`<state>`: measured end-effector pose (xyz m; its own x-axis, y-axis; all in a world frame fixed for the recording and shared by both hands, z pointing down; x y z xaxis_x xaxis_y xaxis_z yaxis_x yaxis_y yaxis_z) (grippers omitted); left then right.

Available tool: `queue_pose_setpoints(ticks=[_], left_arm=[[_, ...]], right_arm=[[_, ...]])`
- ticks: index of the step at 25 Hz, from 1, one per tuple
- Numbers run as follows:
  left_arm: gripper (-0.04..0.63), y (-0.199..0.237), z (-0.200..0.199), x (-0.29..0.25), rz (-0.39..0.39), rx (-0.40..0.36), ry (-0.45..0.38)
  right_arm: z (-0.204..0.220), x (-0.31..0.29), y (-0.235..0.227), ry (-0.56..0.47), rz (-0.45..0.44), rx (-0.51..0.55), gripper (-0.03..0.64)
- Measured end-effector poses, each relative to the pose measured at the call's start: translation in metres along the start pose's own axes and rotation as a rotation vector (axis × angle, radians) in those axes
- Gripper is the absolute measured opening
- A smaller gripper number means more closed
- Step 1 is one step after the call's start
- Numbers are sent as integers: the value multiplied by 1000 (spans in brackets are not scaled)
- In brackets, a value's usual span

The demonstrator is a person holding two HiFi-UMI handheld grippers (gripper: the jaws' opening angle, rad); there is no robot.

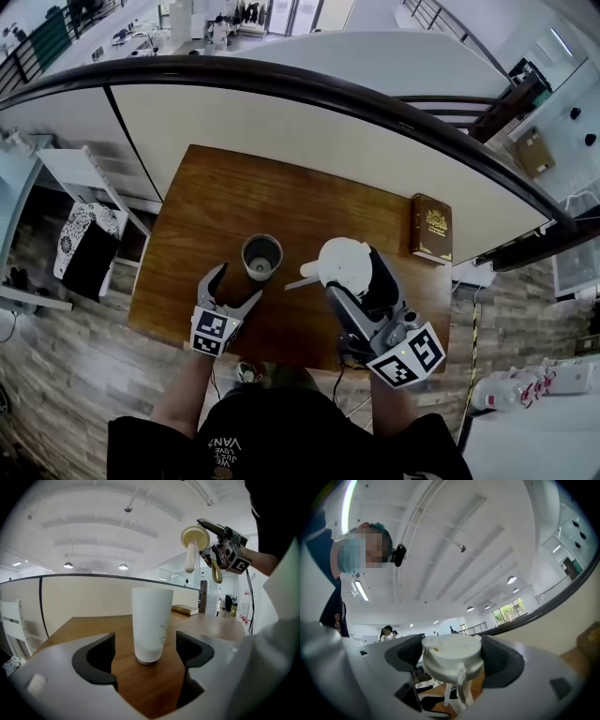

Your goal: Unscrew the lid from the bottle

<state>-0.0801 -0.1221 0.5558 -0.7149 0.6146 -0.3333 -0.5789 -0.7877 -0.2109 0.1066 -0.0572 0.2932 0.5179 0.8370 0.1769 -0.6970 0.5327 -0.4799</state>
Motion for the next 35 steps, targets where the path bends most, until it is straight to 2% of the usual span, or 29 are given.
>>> queue_pose_setpoints(ticks=[4, 15, 18, 21, 28, 31, 35], left_arm=[[396, 5, -11, 37, -35, 17, 5], [391, -4, -61, 121, -56, 8, -101], [273, -7, -73, 140, -70, -7, -132], [226, -11, -84, 156, -89, -7, -157], [47, -18, -100, 178, -176, -32, -172], [13, -26, -108, 182, -216, -36, -176], [11, -41, -116, 184, -256, -5, -171]], right_arm=[[7, 8, 11, -18, 8, -29, 356], [43, 32, 49, 5, 34, -37, 356], [50, 36, 57, 13, 29, -43, 356], [57, 39, 62, 31, 23, -46, 356], [61, 46, 62, 71, -8, -53, 356], [62, 50, 59, 104, -25, -54, 356], [63, 60, 54, 159, -48, -54, 356]])
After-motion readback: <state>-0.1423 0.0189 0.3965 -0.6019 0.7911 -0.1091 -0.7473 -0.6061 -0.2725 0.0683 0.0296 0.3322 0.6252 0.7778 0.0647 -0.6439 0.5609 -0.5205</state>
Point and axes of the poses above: the fingertips, and each gripper's own axes: x backward along the fingers, y to its left, z out of its underside, the point moved 4 cm from there along x, backward along the fingers, and after that the axes turned 15 degrees about -x, right-handed, at the moved point
